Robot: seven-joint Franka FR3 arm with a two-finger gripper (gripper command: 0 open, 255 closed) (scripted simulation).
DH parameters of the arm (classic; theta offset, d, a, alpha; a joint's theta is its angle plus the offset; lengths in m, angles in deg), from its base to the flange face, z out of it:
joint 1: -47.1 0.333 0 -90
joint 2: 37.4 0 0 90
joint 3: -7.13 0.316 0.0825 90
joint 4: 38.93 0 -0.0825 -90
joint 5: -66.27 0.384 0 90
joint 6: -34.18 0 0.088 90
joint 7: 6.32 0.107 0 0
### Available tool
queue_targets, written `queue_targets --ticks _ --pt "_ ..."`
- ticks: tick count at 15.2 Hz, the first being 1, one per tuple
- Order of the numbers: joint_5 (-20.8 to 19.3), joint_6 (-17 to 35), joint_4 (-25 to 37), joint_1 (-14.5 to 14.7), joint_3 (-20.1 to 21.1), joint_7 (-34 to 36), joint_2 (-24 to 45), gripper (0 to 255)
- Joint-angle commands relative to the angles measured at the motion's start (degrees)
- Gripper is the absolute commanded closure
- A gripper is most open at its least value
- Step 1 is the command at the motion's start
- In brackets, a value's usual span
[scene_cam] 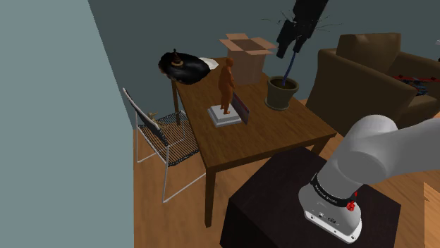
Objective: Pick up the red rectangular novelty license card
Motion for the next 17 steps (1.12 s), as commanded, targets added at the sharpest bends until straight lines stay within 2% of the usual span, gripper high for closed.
queue_targets --ticks 1,9,17 --pt "0.0 0.0 0.0 0.0 0.0 0.0 0.0 0" --pt "-0.8 15.2 -6.4 -1.9 -1.6 3.3 9.4 0" --pt "-1.0 29.9 -8.1 -3.5 -3.4 6.2 23.0 0"
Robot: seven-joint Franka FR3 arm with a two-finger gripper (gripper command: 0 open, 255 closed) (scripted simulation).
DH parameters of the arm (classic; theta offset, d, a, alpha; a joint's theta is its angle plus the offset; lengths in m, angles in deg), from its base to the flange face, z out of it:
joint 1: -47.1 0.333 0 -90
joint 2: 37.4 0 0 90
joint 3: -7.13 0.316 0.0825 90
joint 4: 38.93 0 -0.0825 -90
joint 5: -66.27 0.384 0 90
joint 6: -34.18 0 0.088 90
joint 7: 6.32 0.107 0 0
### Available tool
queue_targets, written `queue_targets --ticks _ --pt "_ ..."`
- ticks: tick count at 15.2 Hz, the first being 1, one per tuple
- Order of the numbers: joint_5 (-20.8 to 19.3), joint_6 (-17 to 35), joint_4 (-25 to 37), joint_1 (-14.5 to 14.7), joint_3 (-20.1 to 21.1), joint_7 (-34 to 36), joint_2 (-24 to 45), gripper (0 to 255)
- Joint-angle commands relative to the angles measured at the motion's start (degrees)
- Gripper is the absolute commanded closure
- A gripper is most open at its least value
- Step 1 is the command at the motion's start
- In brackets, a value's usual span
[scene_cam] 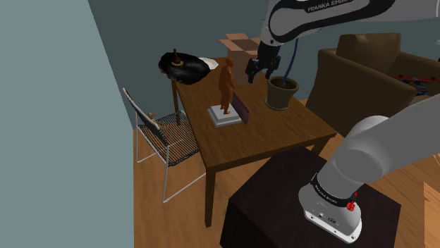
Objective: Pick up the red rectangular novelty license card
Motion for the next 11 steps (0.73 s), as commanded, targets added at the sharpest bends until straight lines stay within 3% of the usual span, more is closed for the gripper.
queue_targets --ticks 1,11 --pt "0.1 4.1 0.1 -0.3 -0.4 0.9 4.2 0" --pt "2.4 18.8 5.6 -1.7 -2.8 3.0 25.4 0"
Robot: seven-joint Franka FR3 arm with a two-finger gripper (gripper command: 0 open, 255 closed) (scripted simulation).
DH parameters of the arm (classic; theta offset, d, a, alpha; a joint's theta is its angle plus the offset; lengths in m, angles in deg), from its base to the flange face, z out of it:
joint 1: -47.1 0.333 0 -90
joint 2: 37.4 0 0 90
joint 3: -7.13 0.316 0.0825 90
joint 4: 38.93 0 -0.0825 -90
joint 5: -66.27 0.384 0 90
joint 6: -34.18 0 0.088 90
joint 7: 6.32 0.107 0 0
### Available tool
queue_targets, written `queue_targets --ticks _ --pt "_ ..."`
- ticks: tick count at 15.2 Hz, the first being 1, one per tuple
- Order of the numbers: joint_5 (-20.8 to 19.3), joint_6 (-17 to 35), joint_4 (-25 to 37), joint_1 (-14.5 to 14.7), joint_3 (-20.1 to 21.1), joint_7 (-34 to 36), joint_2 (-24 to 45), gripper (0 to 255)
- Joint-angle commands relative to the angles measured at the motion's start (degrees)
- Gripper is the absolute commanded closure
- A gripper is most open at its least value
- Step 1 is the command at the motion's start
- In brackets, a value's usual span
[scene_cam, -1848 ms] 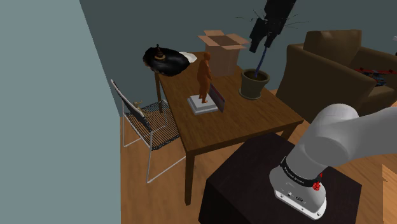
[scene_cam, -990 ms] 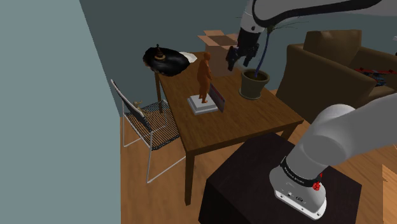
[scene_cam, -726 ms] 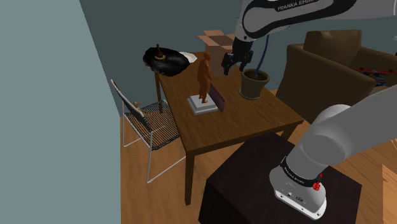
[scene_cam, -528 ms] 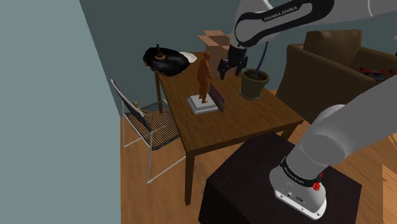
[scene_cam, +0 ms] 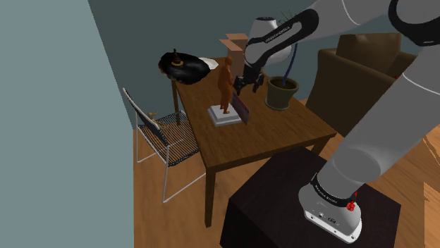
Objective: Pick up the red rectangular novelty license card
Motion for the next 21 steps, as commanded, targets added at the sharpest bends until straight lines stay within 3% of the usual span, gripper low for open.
queue_targets --ticks 1,12,13,21 --pt "0.8 2.6 1.4 -0.3 -0.4 0.2 4.2 0" --pt "2.2 9.4 0.8 -0.6 -0.4 -0.3 10.5 0" --pt "2.3 9.4 0.8 -0.6 -0.4 -0.3 10.5 255" --pt "2.3 9.4 0.7 -0.7 -0.4 -0.4 10.5 255"
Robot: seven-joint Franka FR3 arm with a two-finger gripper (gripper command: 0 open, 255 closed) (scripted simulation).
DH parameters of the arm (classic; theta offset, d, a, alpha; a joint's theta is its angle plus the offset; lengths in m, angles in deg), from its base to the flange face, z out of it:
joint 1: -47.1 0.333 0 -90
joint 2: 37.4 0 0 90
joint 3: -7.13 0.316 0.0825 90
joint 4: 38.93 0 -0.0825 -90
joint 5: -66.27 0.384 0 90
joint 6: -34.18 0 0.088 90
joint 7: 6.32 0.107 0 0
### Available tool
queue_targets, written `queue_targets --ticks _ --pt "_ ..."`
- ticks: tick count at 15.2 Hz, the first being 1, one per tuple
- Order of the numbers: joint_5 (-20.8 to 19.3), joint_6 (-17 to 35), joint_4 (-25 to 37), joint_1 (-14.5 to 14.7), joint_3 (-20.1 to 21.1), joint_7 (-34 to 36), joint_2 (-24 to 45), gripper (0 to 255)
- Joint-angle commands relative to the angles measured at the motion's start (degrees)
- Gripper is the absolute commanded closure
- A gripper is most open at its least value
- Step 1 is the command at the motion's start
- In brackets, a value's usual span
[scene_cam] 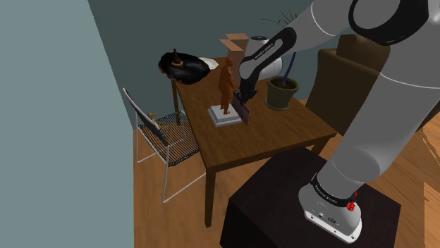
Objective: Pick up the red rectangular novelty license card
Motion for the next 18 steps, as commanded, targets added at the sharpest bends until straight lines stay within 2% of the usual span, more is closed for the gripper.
queue_targets --ticks 1,16,18 --pt "0.0 0.0 0.0 0.0 0.0 0.1 0.0 255" --pt "-1.6 -11.5 3.8 0.3 -0.1 1.0 -7.8 255" --pt "-1.6 -11.6 3.8 0.3 -0.1 1.0 -7.8 255"
